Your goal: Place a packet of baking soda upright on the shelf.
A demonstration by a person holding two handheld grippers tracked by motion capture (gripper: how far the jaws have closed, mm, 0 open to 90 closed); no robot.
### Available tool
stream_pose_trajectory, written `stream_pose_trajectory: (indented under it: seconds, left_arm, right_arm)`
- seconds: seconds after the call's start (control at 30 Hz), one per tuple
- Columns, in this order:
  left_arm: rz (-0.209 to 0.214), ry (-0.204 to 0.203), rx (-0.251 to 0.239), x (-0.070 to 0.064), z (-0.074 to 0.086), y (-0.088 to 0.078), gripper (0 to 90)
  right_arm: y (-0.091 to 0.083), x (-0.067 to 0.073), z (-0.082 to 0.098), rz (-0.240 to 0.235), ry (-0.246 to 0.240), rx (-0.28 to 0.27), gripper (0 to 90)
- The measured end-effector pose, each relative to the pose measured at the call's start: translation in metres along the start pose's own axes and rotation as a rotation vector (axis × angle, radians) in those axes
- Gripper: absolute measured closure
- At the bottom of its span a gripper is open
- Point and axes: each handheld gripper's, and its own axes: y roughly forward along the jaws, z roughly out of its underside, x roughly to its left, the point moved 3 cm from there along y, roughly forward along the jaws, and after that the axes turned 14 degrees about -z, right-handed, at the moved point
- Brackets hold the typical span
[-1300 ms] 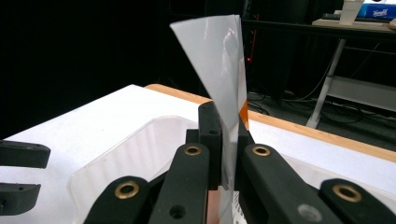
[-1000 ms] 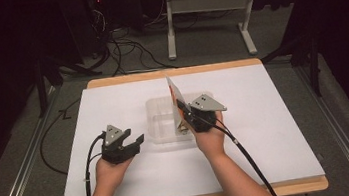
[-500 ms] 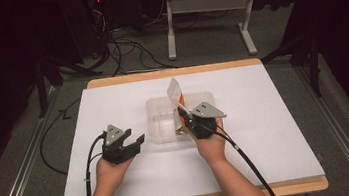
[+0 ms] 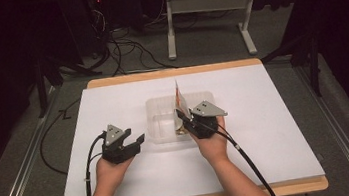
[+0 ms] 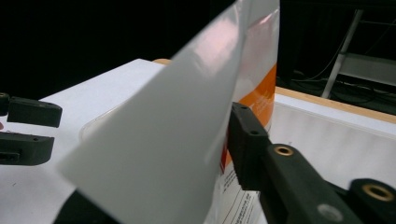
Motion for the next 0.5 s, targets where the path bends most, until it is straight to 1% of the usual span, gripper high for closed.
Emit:
stream_pose_trajectory:
  seconds: [0.03,0.07,0.1,0.2,0.33,0.37,0.4,0.43,0.47,0.5]
  left_arm:
    - [0.0,-0.001,0.0,0.0,0.0,0.0,42.6]
    - [0.0,-0.002,-0.001,0.0,0.0,0.0,42.6]
    - [0.001,-0.001,0.0,0.0,0.0,0.0,42.6]
    - [0.002,-0.001,0.0,0.0,0.0,0.0,42.6]
    - [0.002,-0.003,0.001,0.001,0.0,0.0,42.5]
    - [0.002,-0.002,0.0,0.001,0.0,0.0,42.4]
    - [0.002,-0.001,0.001,0.001,0.0,0.0,42.4]
    - [0.003,-0.002,0.0,0.001,0.0,0.0,42.4]
    - [0.003,-0.001,0.001,0.0,0.0,0.0,42.2]
    - [0.003,-0.001,0.001,0.0,0.0,0.0,42.2]
  right_arm:
    - [0.0,0.0,0.0,0.0,0.0,0.0,70.8]
    - [0.0,0.001,-0.003,-0.002,0.0,0.001,65.4]
    - [0.0,0.001,-0.003,-0.002,0.0,0.001,65.4]
    - [-0.001,0.001,-0.006,-0.007,0.004,0.01,56.7]
    - [-0.001,-0.001,-0.009,0.004,0.009,0.012,45.6]
    - [-0.001,-0.003,-0.01,0.014,0.005,0.02,37.5]
    - [-0.001,-0.003,-0.01,0.014,0.005,0.02,37.5]
    - [-0.001,-0.003,-0.01,0.023,0.003,0.019,33.6]
    - [-0.002,-0.004,-0.011,0.041,0.006,0.016,24.7]
    - [-0.002,-0.004,-0.011,0.041,0.006,0.016,24.7]
